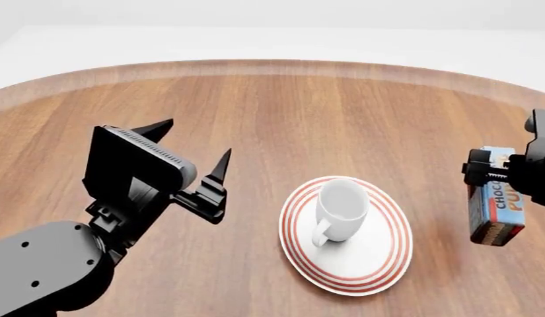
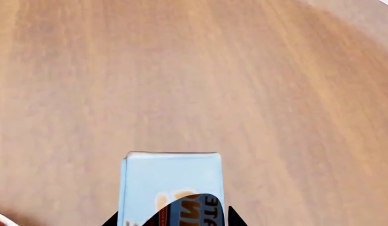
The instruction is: Pick up the white mug and put it on the plate, and put the chocolate pudding to the right of the plate.
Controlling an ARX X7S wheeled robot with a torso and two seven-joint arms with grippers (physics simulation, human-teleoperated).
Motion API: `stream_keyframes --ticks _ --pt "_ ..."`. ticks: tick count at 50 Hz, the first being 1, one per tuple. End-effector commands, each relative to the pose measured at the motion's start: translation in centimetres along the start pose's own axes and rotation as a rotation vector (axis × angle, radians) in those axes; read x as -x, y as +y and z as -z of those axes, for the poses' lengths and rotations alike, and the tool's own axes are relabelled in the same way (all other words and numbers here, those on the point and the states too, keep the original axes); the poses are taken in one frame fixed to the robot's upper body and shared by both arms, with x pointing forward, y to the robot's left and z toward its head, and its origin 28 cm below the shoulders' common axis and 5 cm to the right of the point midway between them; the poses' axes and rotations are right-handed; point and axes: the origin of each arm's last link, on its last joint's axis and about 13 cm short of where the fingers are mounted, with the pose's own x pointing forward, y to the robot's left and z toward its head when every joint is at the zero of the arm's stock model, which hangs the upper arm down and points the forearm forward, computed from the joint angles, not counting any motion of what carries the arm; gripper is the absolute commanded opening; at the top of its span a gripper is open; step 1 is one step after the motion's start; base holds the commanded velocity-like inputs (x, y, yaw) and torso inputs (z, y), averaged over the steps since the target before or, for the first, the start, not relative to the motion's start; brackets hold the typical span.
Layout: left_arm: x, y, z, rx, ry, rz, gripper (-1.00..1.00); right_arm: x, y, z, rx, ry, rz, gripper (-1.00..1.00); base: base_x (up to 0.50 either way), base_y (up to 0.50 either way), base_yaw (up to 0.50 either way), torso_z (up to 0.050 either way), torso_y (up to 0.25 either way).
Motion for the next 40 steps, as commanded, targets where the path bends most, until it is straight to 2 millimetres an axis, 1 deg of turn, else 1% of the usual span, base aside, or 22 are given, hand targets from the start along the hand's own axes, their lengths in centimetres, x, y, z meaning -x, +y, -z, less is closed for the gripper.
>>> stream_keyframes --ticks 1,17,39,40 --pt "-0.3 -0.3 -0.3 0.010 -0.033 0.037 1.00 -0.9 1.2 0.6 0.027 0.011 -0.053 -1.00 0.00 0.00 0.00 0.000 0.000" --pt "-0.3 -0.4 -0.2 0.009 -0.030 0.041 1.00 -1.7 1.3 2.0 0.014 0.021 -0.054 -1.00 0.00 0.00 0.00 0.000 0.000" --pt "-0.4 -0.6 -0.1 0.008 -0.026 0.044 1.00 -2.1 1.2 3.0 0.036 0.025 -0.034 -1.00 0.00 0.00 0.00 0.000 0.000" --pt "-0.4 -0.6 -0.1 0.008 -0.025 0.044 1.00 -2.2 1.2 3.0 0.034 0.024 -0.036 1.00 0.00 0.00 0.00 0.000 0.000"
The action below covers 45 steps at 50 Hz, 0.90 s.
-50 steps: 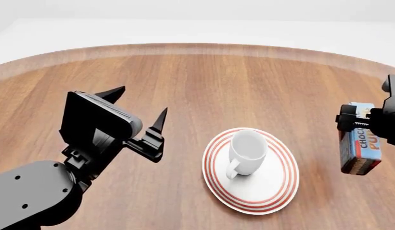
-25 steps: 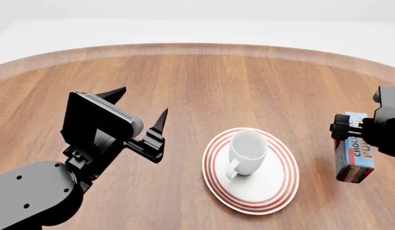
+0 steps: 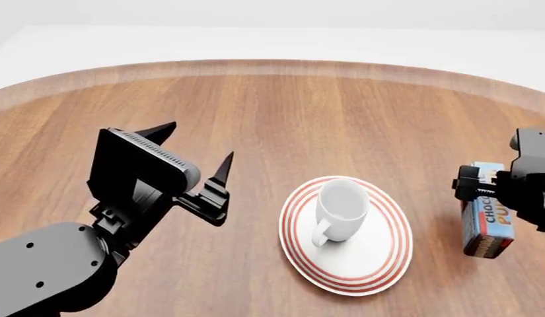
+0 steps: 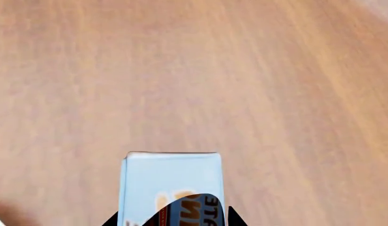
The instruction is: Pick up the white mug and put it on the plate, and put the chocolate pudding to the right of the plate.
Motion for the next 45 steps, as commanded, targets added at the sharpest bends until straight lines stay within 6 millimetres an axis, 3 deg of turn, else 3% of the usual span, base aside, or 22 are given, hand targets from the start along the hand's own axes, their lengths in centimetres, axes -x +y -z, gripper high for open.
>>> stream_keyframes --ticks 1,26,38,45 --pt "-0.3 -0.3 -0.3 0.008 -0.033 0.038 1.00 -0.4 0.7 0.5 0.018 0.001 -0.044 1.00 0.00 0.00 0.00 0.000 0.000" --pt "-0.3 -0.5 -0.3 0.009 -0.035 0.043 1.00 -0.1 0.1 0.0 0.017 -0.009 -0.028 1.00 0.00 0.00 0.00 0.000 0.000" --pt "-0.2 -0.4 -0.5 0.011 -0.042 0.041 1.00 2.6 -1.2 -2.2 0.050 -0.059 0.006 1.00 0.00 0.00 0.00 0.000 0.000" --pt "-0.2 -0.3 -0.6 0.010 -0.045 0.038 1.00 3.0 -1.1 -2.7 0.067 -0.077 0.004 1.00 0.00 0.00 0.00 0.000 0.000"
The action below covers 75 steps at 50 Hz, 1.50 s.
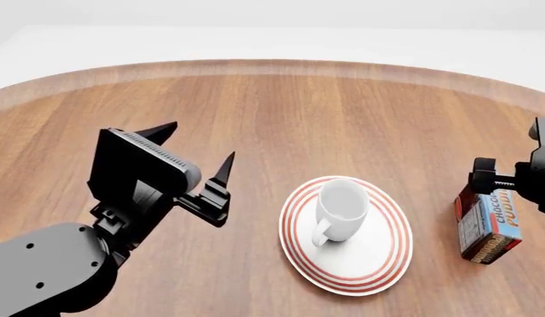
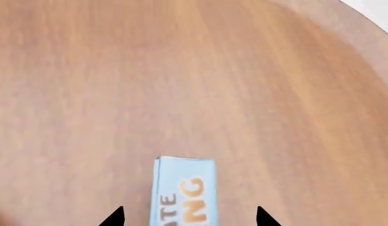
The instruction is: Pick up the white mug and put it on the plate, and put the chocolate pudding to the right of the plate.
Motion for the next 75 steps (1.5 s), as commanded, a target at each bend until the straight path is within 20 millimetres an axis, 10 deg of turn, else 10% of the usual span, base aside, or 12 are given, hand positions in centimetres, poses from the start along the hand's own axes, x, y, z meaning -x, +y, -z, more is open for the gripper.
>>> stream_keyframes --ticks 1,36,56,75 --pt "-0.2 -0.2 -0.5 0.009 -0.041 0.033 1.00 1.3 0.3 -1.3 0.030 -0.042 -0.032 1.00 0.00 0.00 0.00 0.000 0.000" --pt "0.1 -0.2 -0.2 0.008 -0.038 0.026 1.00 9.7 -0.1 -1.6 0.121 -0.326 -0.132 1.00 0.00 0.00 0.00 0.000 0.000" --pt "1.2 -0.5 -0.5 -0.076 -0.056 -0.032 1.00 17.1 3.7 0.3 0.125 -0.679 -0.281 1.00 0.00 0.00 0.00 0.000 0.000" --pt "2.7 0.0 -1.9 -0.116 -0.110 -0.198 1.00 19.3 6.9 2.7 0.024 -0.839 -0.400 1.00 0.00 0.00 0.00 0.000 0.000"
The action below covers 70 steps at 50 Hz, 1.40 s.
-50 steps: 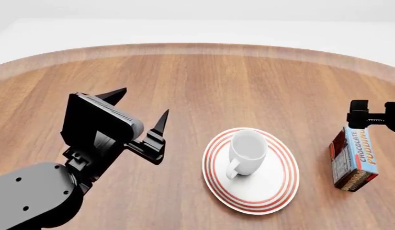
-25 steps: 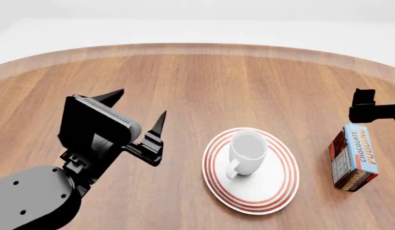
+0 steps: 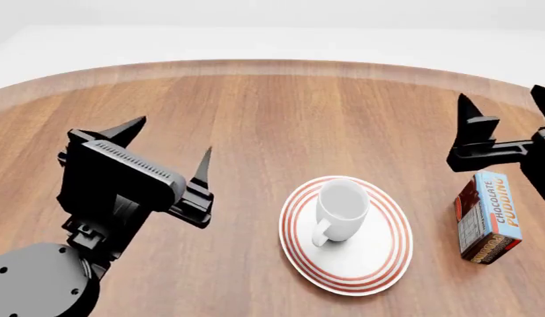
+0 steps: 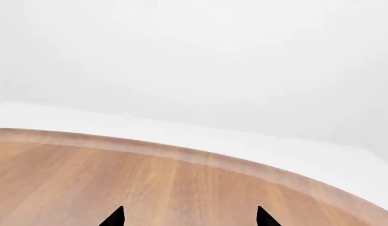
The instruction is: Pick up the white mug and put it on the plate, and put the chocolate pudding to the right of the plate.
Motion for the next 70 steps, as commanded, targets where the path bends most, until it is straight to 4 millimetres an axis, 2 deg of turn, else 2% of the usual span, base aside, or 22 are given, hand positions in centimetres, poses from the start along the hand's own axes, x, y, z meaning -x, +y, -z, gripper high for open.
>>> stream_keyframes --ticks 1,8,19,32,38,53,61,70 --pt "0.6 0.4 -1.4 -0.015 -0.073 -0.081 1.00 1.6 2.3 0.4 -0.058 -0.113 -0.053 1.00 0.00 0.00 0.00 0.000 0.000" --pt "1.0 1.3 -2.3 0.039 -0.096 -0.217 1.00 1.7 3.2 1.0 -0.089 -0.149 -0.060 1.00 0.00 0.00 0.00 0.000 0.000" --pt "2.4 1.3 -3.2 0.050 -0.142 -0.320 1.00 2.0 4.7 1.7 -0.187 -0.213 -0.091 1.00 0.00 0.00 0.00 0.000 0.000" --pt "3.8 0.7 -2.8 0.062 -0.194 -0.374 1.00 2.7 6.3 2.3 -0.217 -0.321 -0.077 1.00 0.00 0.00 0.00 0.000 0.000" --pt "4.4 0.3 -2.6 0.054 -0.217 -0.381 1.00 3.0 6.6 2.5 -0.227 -0.352 -0.064 1.00 0.00 0.00 0.00 0.000 0.000" --pt "5.7 0.4 -2.7 0.001 -0.348 -0.511 1.00 4.5 7.1 2.5 -0.204 -0.615 0.087 1.00 0.00 0.00 0.00 0.000 0.000" --pt "6.3 0.2 -2.9 -0.023 -0.412 -0.558 1.00 5.0 7.4 3.1 -0.196 -0.656 0.125 1.00 0.00 0.00 0.00 0.000 0.000" --pt "7.3 1.3 -2.9 -0.079 -0.471 -0.722 1.00 5.7 6.9 2.7 -0.188 -0.774 0.220 1.00 0.00 0.00 0.00 0.000 0.000"
